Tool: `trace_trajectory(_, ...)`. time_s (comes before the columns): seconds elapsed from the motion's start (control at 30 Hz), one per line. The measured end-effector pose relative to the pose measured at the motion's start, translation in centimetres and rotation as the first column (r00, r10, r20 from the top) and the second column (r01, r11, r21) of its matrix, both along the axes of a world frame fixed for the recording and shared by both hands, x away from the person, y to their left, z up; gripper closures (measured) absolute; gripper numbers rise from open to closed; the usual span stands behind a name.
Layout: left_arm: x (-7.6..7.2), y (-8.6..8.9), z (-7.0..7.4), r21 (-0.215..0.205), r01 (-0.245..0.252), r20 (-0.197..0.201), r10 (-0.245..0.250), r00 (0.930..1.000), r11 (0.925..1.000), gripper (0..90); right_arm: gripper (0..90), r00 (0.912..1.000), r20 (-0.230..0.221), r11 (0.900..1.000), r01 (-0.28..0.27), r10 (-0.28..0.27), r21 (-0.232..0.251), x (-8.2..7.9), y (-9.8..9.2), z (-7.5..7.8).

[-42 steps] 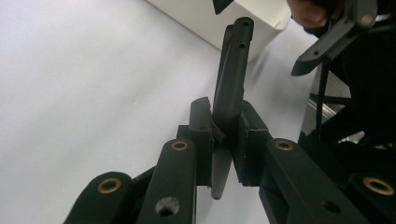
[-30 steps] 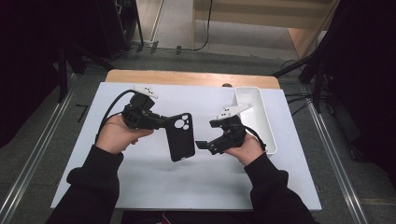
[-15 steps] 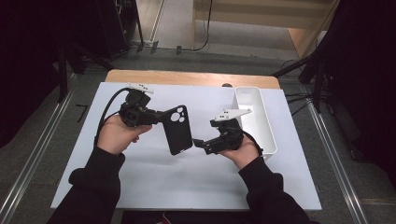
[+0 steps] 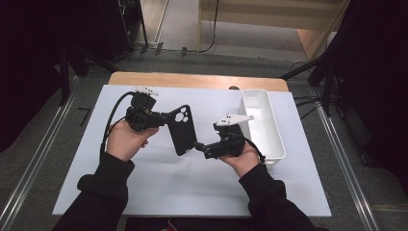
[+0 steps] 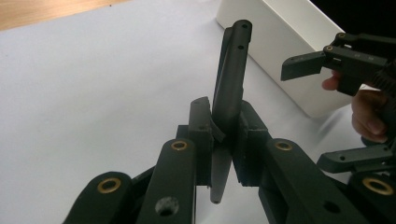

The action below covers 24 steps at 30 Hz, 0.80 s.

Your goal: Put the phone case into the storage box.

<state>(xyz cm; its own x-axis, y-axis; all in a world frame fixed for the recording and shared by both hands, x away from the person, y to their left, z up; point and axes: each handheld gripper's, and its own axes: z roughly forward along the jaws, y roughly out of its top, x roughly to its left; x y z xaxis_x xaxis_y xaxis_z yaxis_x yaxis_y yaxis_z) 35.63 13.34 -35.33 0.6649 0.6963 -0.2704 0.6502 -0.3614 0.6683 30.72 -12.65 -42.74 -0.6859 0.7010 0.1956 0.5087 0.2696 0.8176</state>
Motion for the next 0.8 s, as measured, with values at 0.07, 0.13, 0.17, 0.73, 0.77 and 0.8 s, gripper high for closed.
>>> trace_trajectory(0.07, -0.1, -0.2, -0.1, -0.005, -0.009, -0.002, 0.009, 1.0000, 0.9999, 79.1, 0.0, 0.9999, 0.011, 1.000, 0.013, -0.013, -0.004, 0.0, 0.3, 0.0)
trace_trajectory(0.13, -0.1, -0.3, -0.1, -0.013, -0.018, 0.000, 0.018, 0.9998, 0.9998, 79.1, 0.0, 1.0000, 0.007, 1.000, 0.005, -0.005, -0.007, 0.0, 0.5, -0.1)
trace_trajectory(0.17, -0.2, -0.4, -0.1, -0.022, -0.026, 0.000, 0.026, 0.9997, 0.9994, 79.1, 0.0, 0.9999, 0.004, 1.000, 0.009, -0.009, -0.012, 0.0, 0.7, -0.2)
trace_trajectory(0.73, -0.6, -1.5, -0.2, -0.019, -0.036, -0.031, 0.035, 0.9989, 0.9992, 79.1, 0.0, 0.9964, 0.021, 0.996, 0.083, -0.082, -0.034, 0.1, 2.6, -0.4)
trace_trajectory(0.77, -0.6, -1.5, -0.1, -0.009, -0.032, -0.034, 0.032, 0.9989, 0.9994, 79.1, 0.0, 0.9963, 0.018, 0.996, 0.085, -0.085, -0.032, 0.1, 2.7, -0.4)
trace_trajectory(0.8, -0.6, -1.5, -0.2, -0.012, -0.031, -0.038, 0.030, 0.9988, 0.9995, 79.1, 0.0, 0.9957, 0.020, 0.995, 0.091, -0.090, -0.031, 0.1, 2.8, -0.3)
